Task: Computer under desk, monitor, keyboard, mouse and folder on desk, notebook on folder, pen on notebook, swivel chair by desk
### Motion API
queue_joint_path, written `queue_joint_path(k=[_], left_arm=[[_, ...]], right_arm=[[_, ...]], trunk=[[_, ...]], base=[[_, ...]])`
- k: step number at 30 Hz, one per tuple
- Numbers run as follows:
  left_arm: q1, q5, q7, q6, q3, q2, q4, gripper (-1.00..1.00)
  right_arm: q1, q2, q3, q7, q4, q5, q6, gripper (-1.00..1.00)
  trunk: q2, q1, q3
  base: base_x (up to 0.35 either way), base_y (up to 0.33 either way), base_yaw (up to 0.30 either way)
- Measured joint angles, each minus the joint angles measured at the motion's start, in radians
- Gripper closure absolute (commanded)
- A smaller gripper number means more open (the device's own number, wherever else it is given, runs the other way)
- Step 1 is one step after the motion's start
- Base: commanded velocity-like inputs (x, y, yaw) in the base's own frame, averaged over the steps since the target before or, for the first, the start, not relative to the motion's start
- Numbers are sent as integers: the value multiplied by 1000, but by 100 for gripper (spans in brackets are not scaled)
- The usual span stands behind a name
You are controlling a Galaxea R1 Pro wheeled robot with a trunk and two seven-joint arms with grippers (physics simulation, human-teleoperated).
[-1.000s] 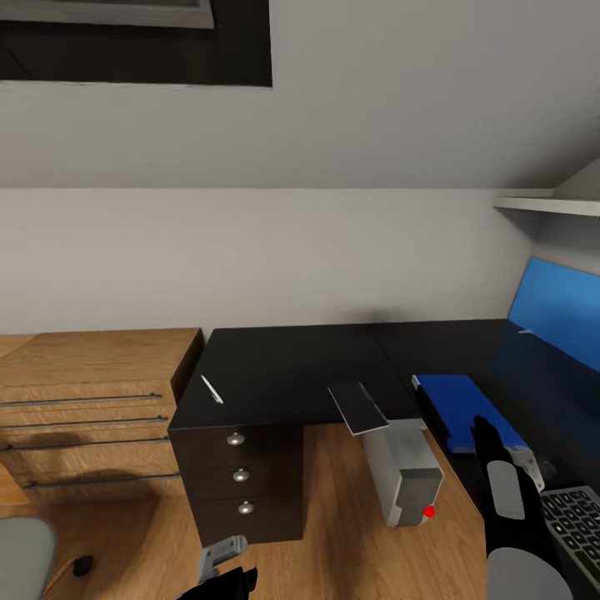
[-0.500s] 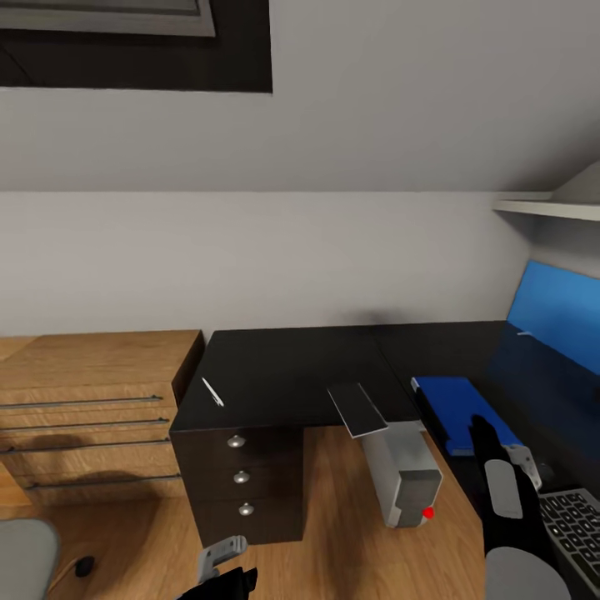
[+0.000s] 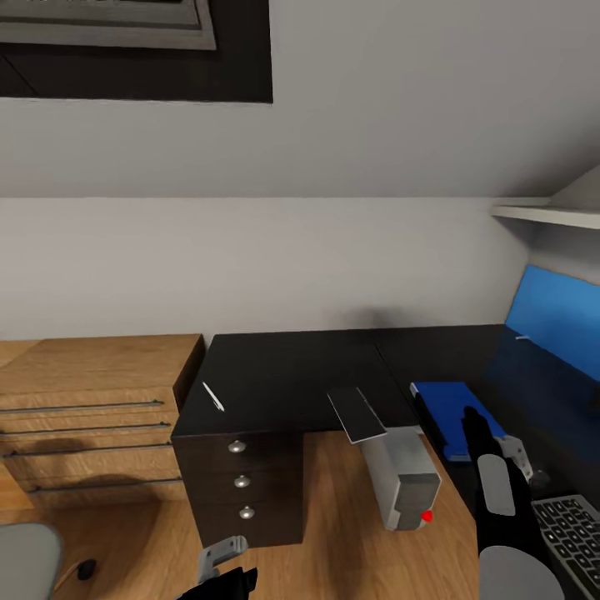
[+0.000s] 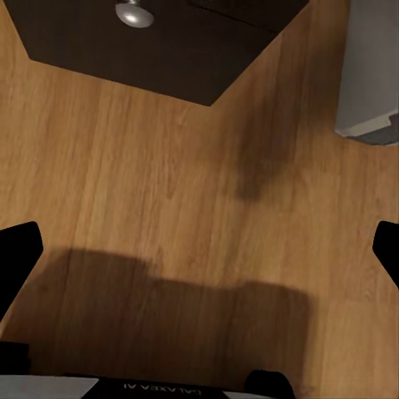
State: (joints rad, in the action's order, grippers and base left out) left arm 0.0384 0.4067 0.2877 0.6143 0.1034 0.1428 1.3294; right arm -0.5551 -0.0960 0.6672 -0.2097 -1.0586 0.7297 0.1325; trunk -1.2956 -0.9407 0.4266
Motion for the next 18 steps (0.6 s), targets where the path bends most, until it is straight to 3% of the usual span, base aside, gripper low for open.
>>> queue_joint_path(k=[7,13,18], left_arm=[[0,-2,3,-24,0,0,-18,-100],[0,-2,2,-63,0,0,-22,-100],[0,-3,3,-71,0,0,-22,-100]], right_arm=[[13,-26,-92,88,-19,-2,-7,-100],[23,-31,-110,108,-20,-3,-9,-100],[26,-33,-113,111,-19,-3,-10,-100]], trunk=[[49,27,-22],[91,50,-43],[91,50,-45]], base=[[0,0,112],[0,0,237],[0,0,258]])
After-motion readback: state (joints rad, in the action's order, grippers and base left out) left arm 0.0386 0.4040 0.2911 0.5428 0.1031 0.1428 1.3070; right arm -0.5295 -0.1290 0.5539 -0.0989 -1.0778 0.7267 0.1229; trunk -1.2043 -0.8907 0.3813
